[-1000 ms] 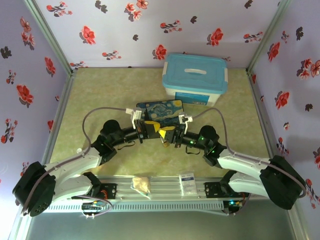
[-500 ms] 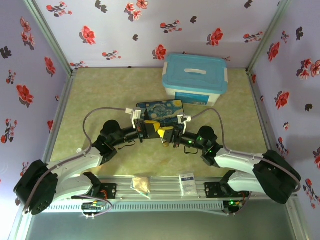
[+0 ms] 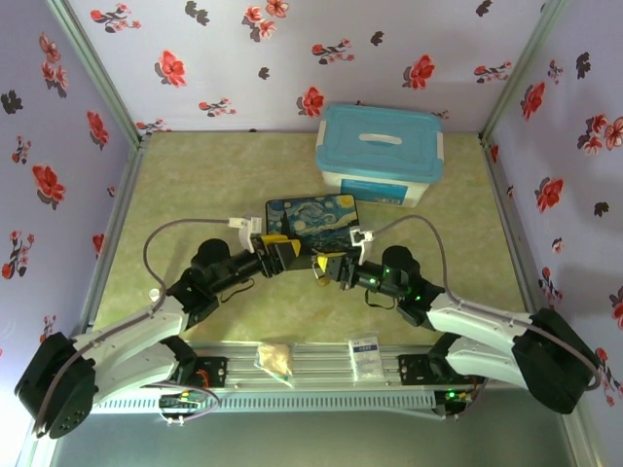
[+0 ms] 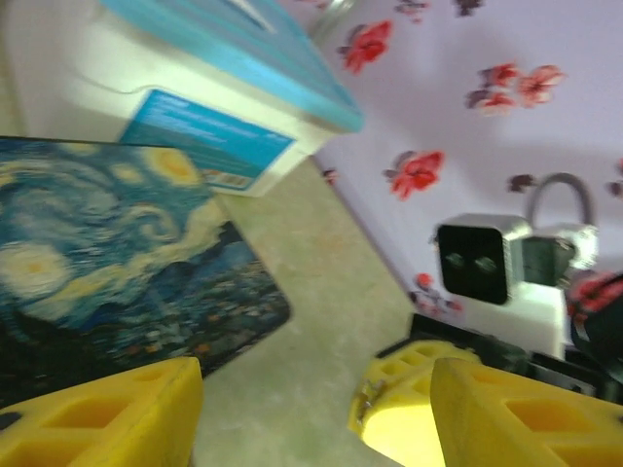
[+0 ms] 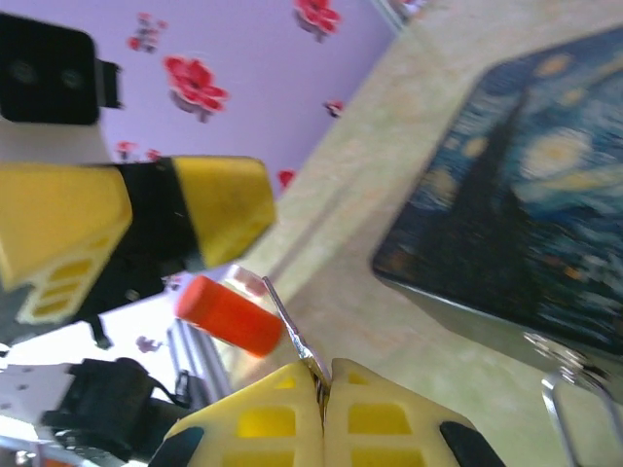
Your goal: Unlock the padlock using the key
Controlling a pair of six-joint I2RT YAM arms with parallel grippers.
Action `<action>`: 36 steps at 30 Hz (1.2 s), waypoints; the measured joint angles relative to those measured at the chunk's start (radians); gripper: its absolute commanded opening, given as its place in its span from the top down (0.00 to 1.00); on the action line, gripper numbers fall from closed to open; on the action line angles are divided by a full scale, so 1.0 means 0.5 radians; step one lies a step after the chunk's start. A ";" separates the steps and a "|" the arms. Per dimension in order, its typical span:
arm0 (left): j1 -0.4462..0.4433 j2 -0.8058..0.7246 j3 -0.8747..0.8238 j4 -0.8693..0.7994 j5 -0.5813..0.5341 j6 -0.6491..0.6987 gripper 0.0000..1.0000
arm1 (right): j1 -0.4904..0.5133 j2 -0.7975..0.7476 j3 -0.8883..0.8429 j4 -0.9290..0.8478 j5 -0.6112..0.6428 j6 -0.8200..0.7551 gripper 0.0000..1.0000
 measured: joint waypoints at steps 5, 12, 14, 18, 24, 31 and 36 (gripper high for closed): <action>-0.191 0.119 0.022 -0.231 -0.276 -0.010 0.42 | -0.037 -0.132 0.021 -0.491 0.208 -0.041 1.00; -0.445 0.505 0.034 -0.307 -0.496 -0.098 0.37 | -0.054 -0.304 0.024 -0.914 0.430 -0.045 1.00; -0.478 0.612 0.034 -0.271 -0.539 -0.137 0.37 | -0.056 -0.343 0.024 -0.967 0.485 -0.045 1.00; -0.560 0.852 0.100 -0.246 -0.663 -0.184 0.36 | -0.056 -0.412 0.022 -1.051 0.580 -0.043 1.00; -0.655 1.092 0.237 -0.194 -0.841 -0.207 0.36 | -0.056 -0.472 -0.009 -1.123 0.671 -0.005 1.00; -0.668 1.324 0.288 -0.107 -0.978 -0.230 0.40 | -0.056 -0.547 -0.078 -1.196 0.716 0.008 1.00; -0.685 1.392 0.338 -0.066 -1.004 -0.259 0.45 | -0.056 -0.649 -0.098 -1.237 0.750 0.008 1.00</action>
